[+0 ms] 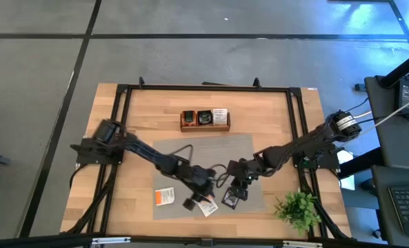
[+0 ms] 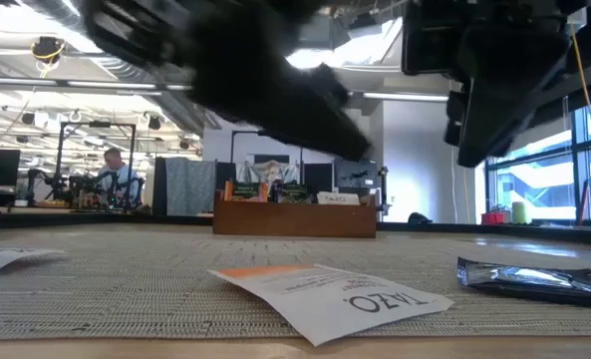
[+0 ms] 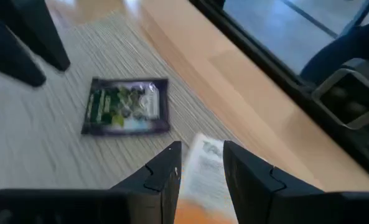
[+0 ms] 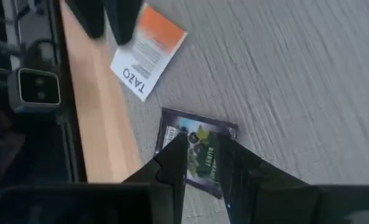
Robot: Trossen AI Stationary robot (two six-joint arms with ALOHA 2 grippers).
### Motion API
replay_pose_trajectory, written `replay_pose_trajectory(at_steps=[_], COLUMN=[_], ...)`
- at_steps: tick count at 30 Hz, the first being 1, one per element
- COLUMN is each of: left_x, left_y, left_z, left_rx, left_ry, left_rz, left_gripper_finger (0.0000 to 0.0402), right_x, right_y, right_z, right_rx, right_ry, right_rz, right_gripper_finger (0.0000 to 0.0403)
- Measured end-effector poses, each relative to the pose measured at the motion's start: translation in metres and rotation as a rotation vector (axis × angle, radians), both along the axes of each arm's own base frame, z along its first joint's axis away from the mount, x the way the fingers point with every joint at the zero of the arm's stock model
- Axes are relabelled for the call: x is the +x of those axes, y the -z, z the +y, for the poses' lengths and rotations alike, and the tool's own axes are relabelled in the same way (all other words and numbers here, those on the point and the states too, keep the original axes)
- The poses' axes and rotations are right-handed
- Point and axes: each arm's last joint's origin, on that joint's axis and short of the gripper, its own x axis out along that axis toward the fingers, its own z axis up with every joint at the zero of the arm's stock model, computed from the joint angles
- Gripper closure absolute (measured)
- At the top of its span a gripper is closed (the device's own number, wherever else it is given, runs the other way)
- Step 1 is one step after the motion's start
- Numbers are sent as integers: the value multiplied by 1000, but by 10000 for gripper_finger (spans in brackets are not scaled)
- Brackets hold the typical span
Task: Pick & Place Tea
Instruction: Put the purple tea bag into the middle section of the wooden organizer
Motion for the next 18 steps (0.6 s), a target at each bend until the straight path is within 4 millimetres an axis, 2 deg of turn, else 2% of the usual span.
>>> replay_pose_trajectory(at_steps=[6, 9, 13, 18], left_x=[40, 51, 60, 63], left_y=[12, 18, 30, 43], left_z=[-14, -22, -29, -27], left_rx=[-2, -33, -31, -29], left_ry=[21, 60, 65, 49], left_rz=[-22, -19, -9, 29], left_gripper_finger=[286, 286, 286, 286], right_x=[-6, -9, -11, -14], right_y=[3, 3, 4, 5], right_z=[10, 14, 18, 22], right_rx=[23, 19, 15, 2], right_ry=[39, 25, 12, 73], right_rz=[36, 39, 48, 64], right_gripper_finger=[318, 318, 318, 318])
